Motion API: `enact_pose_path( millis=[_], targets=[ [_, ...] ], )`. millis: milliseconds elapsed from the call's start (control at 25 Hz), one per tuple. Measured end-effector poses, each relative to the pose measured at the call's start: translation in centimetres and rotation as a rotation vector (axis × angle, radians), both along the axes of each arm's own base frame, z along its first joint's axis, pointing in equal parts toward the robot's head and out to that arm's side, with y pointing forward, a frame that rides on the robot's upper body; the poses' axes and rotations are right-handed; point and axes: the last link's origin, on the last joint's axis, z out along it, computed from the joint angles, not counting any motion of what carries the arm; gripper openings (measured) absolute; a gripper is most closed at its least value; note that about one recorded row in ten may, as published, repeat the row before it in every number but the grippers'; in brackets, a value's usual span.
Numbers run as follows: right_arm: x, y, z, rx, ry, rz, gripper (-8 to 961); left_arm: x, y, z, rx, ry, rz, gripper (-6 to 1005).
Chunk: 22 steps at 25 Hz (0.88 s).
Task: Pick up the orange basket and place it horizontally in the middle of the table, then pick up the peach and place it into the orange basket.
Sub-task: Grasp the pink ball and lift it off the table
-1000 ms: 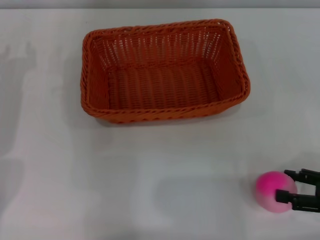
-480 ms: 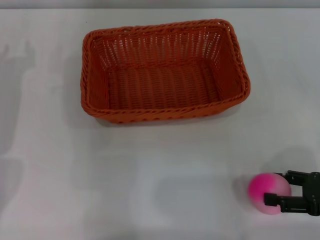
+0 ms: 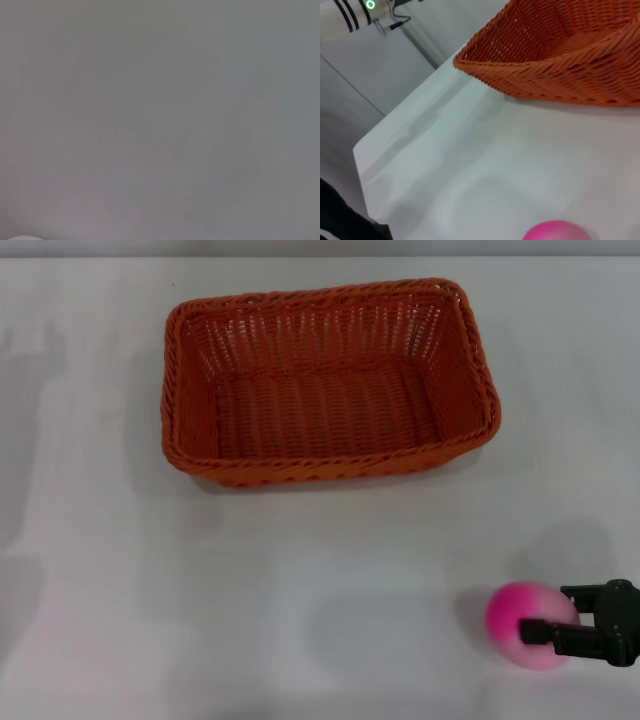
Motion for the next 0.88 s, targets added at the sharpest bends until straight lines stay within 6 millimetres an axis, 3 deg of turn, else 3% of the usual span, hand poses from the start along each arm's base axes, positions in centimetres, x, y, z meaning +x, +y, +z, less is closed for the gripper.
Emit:
enact_pose_path(
  millis=[40,880],
  targets=[
    [-0.1,0.1,0.0,-0.006,-0.001,0.0,505,0.0,0.0,0.0,0.001,0.0,0.0,528],
    [-2.2,2.2,0.6,-0.025,0.007,0.046,352,-0.3,-0.2,0.0,0.005,-0.006,0.009,527]
  ],
)
